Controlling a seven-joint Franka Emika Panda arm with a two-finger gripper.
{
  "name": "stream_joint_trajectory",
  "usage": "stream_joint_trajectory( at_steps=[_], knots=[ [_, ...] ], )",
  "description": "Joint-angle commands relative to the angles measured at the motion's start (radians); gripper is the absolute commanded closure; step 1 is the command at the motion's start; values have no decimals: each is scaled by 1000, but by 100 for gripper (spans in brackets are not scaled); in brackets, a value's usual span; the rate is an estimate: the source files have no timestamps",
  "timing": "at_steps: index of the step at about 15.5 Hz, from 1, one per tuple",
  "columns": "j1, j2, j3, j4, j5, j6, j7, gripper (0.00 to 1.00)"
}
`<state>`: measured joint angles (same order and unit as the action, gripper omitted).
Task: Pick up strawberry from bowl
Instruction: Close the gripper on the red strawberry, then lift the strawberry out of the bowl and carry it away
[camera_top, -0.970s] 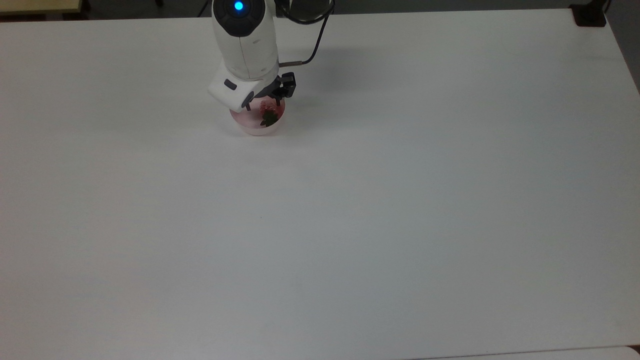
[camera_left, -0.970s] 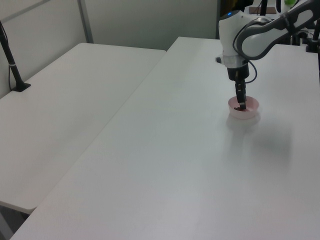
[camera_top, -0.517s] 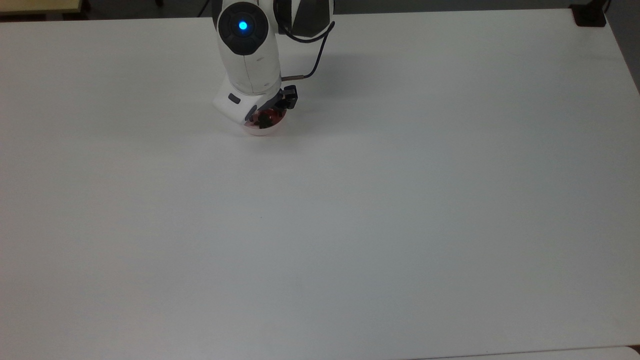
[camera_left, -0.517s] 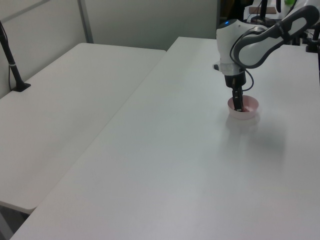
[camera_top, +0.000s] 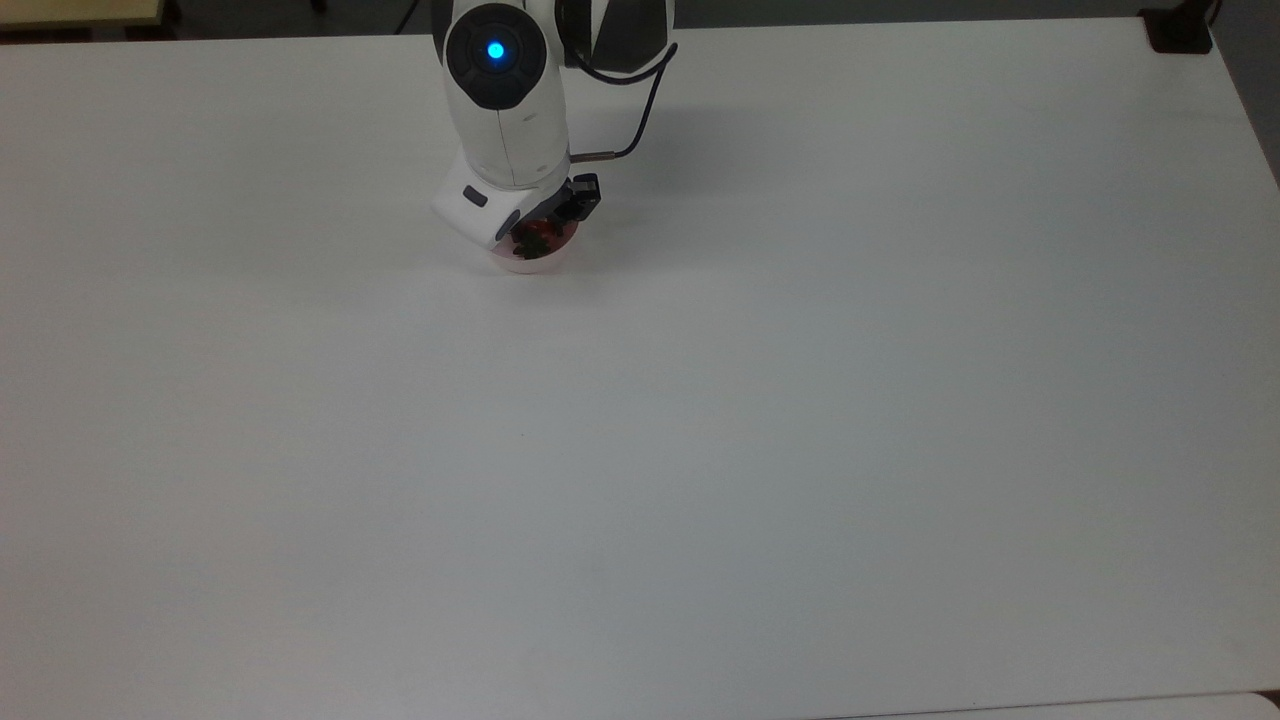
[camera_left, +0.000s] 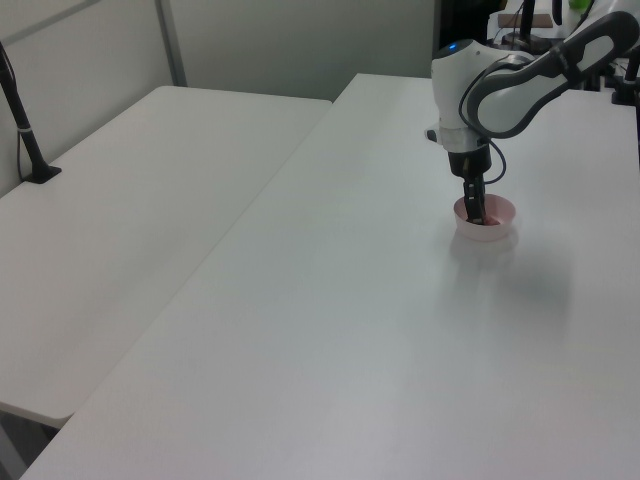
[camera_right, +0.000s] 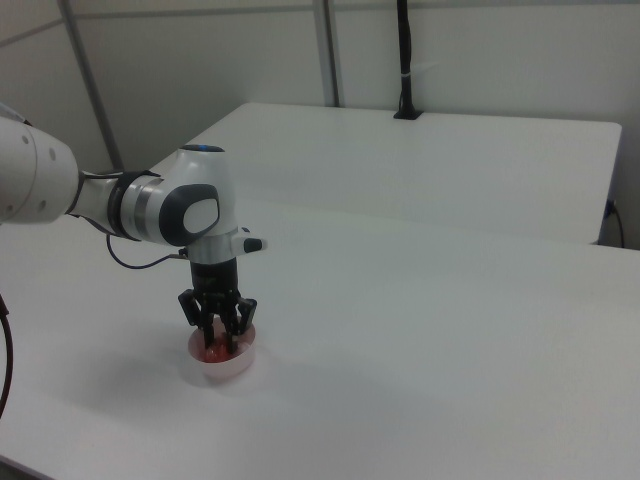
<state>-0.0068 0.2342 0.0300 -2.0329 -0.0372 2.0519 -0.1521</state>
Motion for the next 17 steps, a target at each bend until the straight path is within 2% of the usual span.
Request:
stream_joint_trajectory(
  at_steps=[1, 5, 9, 12, 14, 17],
  knots=[
    [-1, -47, -1, -18, -21, -30, 25, 59],
    [-9, -113, -1, -9, -20, -101, 8, 59],
    [-94, -190, -2, 20, -18, -174, -116, 59],
    [-165, -179, -12, 34, -27, -167, -219, 59],
    [-229, -167, -15, 42, -56, -110, -270, 59],
    [-289, -106, -19, 60, -62, -35, -313, 59]
  ],
)
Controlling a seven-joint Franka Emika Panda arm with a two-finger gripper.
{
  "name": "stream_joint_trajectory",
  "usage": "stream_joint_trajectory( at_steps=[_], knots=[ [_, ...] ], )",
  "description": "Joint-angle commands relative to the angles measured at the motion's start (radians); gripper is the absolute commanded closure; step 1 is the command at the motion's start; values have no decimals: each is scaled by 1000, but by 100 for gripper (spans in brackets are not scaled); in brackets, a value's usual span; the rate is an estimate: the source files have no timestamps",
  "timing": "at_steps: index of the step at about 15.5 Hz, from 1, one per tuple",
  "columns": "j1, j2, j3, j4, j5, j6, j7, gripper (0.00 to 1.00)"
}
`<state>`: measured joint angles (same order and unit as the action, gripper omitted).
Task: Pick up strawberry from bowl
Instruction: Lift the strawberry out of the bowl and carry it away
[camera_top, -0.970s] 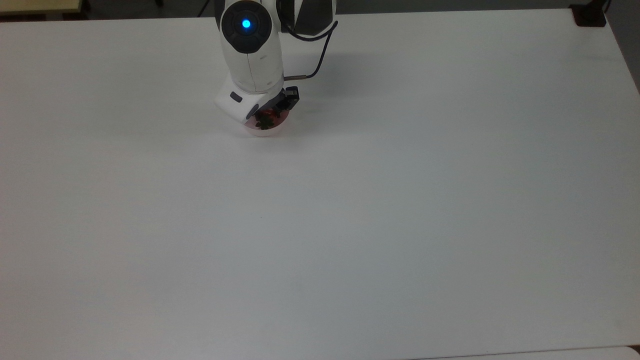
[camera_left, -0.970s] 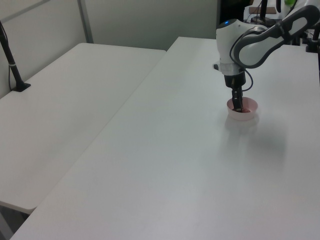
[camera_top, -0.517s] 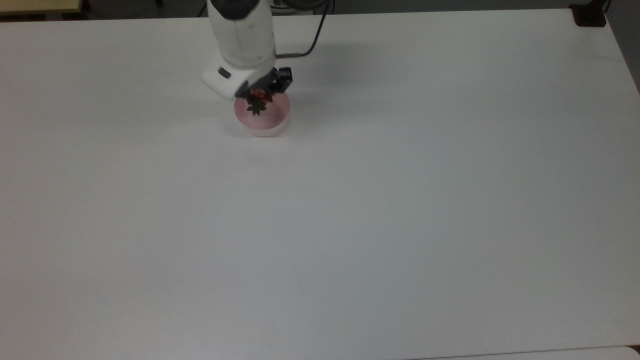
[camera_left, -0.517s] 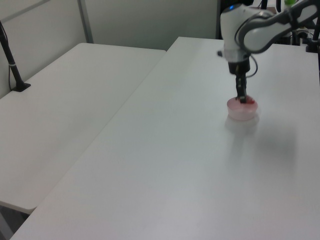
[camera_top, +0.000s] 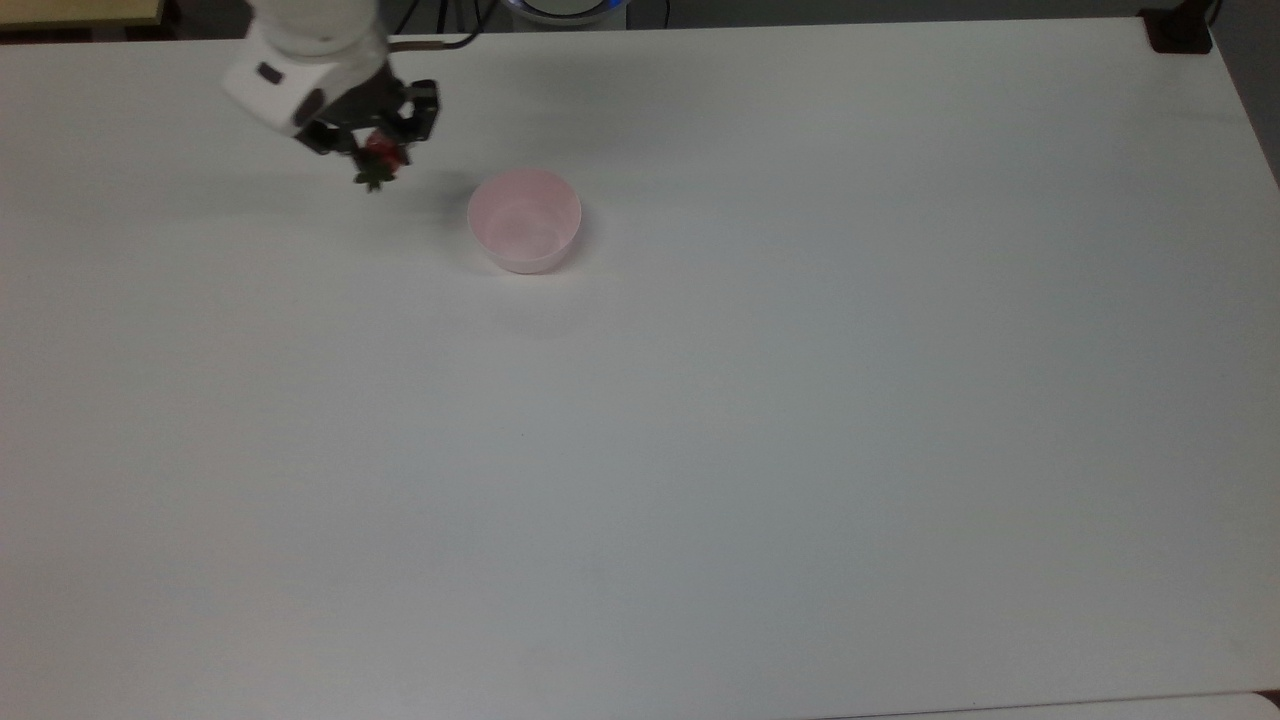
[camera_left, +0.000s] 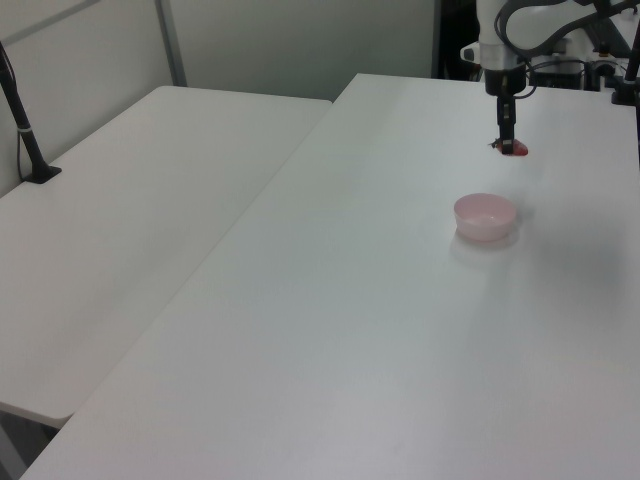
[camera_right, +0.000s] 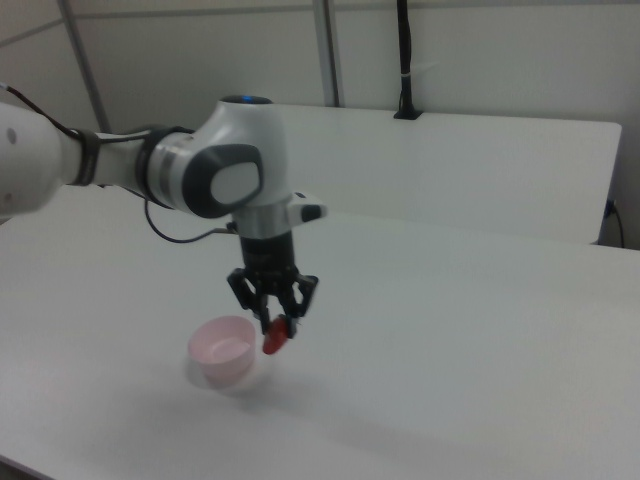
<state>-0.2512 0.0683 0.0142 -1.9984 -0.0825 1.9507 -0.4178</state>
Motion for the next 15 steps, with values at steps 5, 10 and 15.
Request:
stream_joint_trajectory(
  at_steps=[5, 10, 15],
  knots=[
    [-106, 159, -5, 50, -78, 158, -50, 59],
    [-178, 231, -7, 104, -109, 180, -115, 57],
    [-178, 248, -7, 109, -109, 182, -98, 3]
  ],
)
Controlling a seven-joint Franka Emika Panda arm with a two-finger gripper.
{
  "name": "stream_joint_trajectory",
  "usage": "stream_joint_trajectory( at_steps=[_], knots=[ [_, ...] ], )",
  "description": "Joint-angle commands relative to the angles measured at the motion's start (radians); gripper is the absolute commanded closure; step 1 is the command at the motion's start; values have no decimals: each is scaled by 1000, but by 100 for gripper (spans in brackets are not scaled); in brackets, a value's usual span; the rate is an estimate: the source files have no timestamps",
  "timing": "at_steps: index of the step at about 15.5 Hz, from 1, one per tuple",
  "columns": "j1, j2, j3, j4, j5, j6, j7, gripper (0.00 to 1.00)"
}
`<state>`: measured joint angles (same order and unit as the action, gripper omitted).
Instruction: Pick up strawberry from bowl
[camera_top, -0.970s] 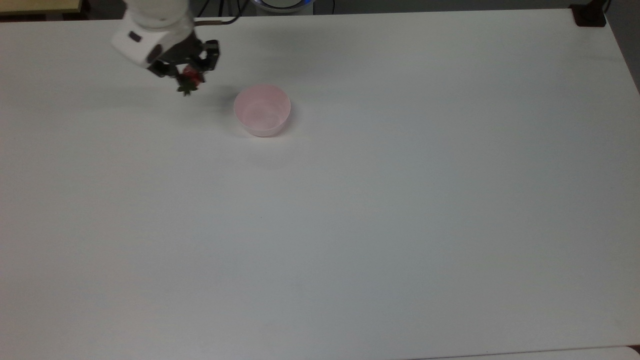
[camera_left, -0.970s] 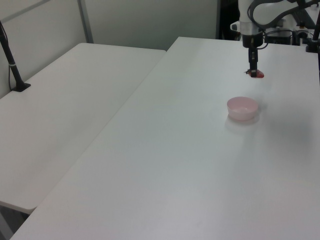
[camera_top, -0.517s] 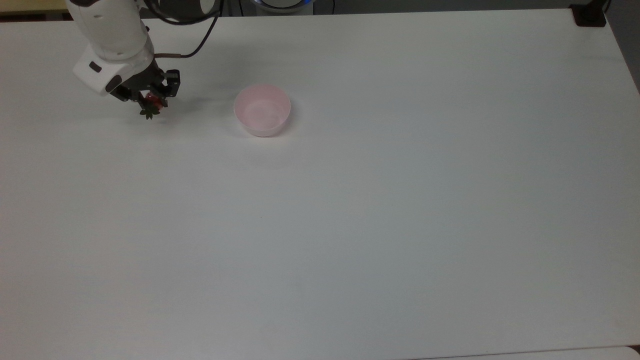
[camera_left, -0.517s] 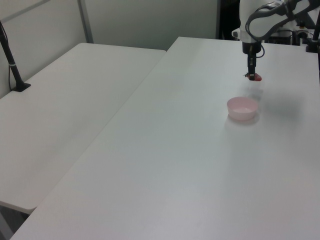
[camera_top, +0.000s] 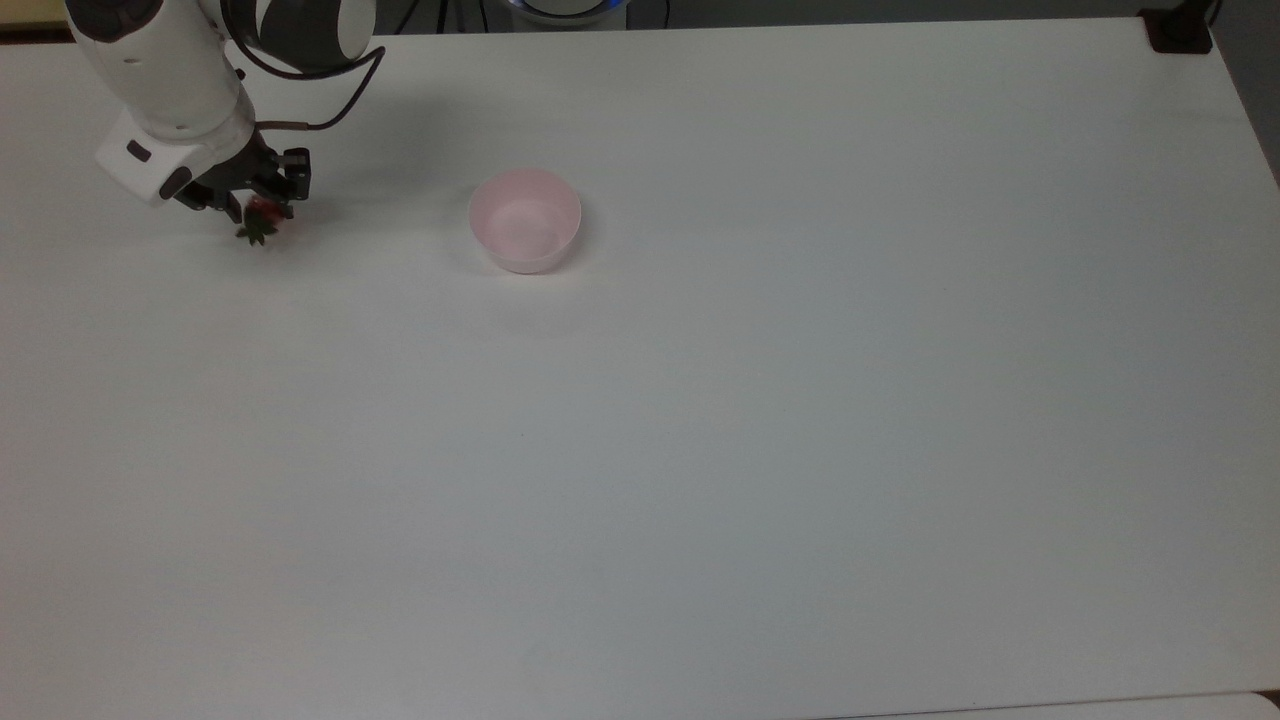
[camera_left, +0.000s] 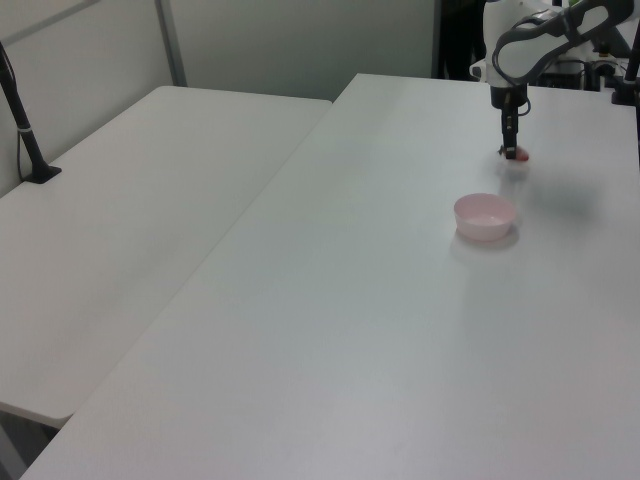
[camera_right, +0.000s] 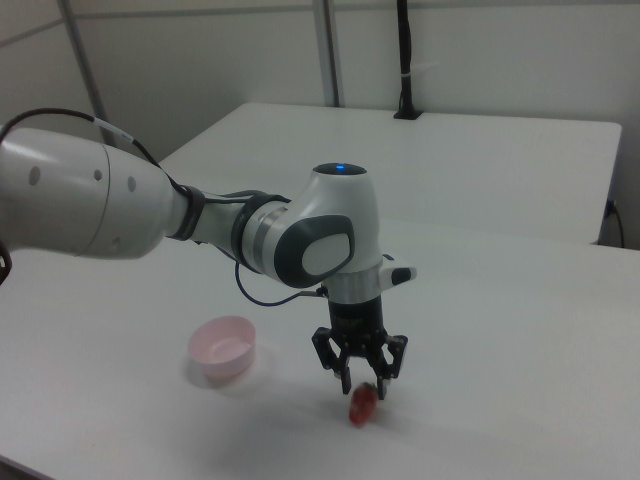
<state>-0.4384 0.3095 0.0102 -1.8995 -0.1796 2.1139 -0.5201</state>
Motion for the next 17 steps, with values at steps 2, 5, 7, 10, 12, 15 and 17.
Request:
stream_joint_trajectory(
  at_steps=[2, 5, 7, 10, 12, 15, 17],
  knots=[
    [13, -6, -3, 10, -11, 11, 47, 0],
    [33, -55, -1, 49, -9, -37, 136, 0],
    [72, -99, -1, 112, 0, -159, 204, 0],
    [134, -174, 1, 186, 63, -302, 297, 0],
    [176, -235, -1, 197, 123, -356, 391, 0],
    [265, -306, -21, 197, 127, -449, 504, 0],
    [347, -341, -65, 194, 127, -495, 566, 0]
  ],
)
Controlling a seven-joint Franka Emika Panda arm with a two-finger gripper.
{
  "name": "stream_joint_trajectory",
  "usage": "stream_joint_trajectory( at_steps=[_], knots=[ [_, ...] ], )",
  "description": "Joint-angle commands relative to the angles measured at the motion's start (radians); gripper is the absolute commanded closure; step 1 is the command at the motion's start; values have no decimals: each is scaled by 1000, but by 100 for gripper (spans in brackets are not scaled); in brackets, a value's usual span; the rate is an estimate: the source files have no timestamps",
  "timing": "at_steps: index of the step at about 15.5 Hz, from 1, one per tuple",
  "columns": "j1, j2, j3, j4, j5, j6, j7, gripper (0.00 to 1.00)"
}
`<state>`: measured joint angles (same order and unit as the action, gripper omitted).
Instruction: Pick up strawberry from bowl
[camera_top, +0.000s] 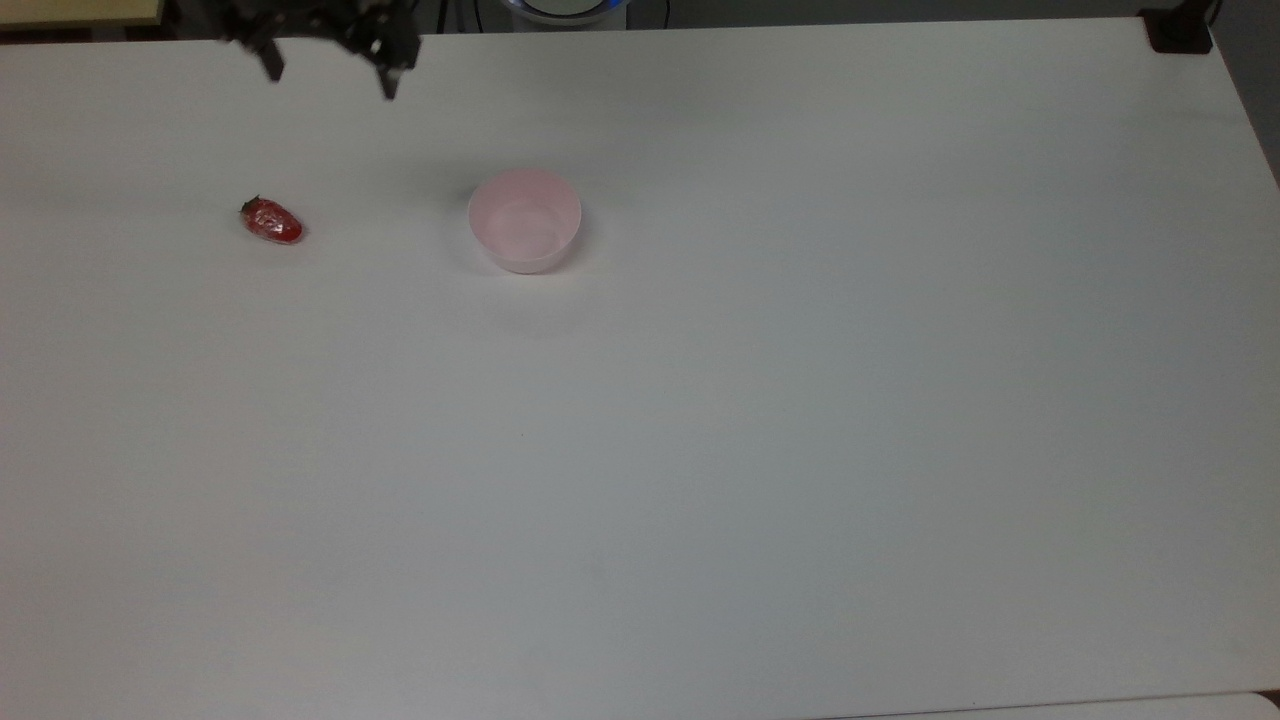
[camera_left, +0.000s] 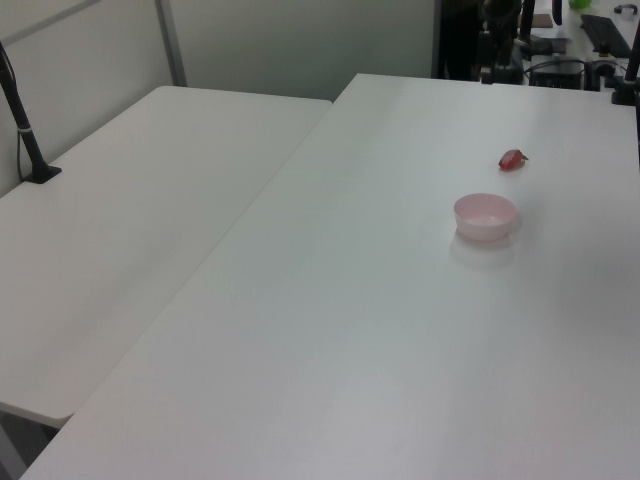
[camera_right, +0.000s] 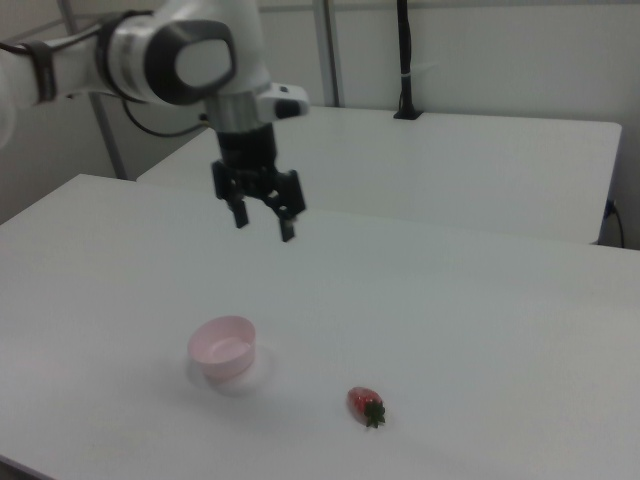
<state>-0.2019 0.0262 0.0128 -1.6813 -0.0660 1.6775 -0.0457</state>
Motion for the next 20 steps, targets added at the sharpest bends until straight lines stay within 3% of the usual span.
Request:
stream_joint_trajectory(
  at_steps=[1, 3, 4, 8, 11, 15, 20],
  knots=[
    [157, -74, -100, -24, 14, -61, 102, 0],
    [247, -103, -177, -24, 15, -59, 93, 0],
    [265, -109, -185, -24, 15, -59, 78, 0],
    [260, -98, -185, -21, 20, -45, -104, 0],
    [259, -97, -183, -21, 28, -41, -102, 0],
    [240, -92, -183, -23, 143, 66, -71, 0],
    [242, -85, -182, -26, 143, 87, -57, 0]
  ],
)
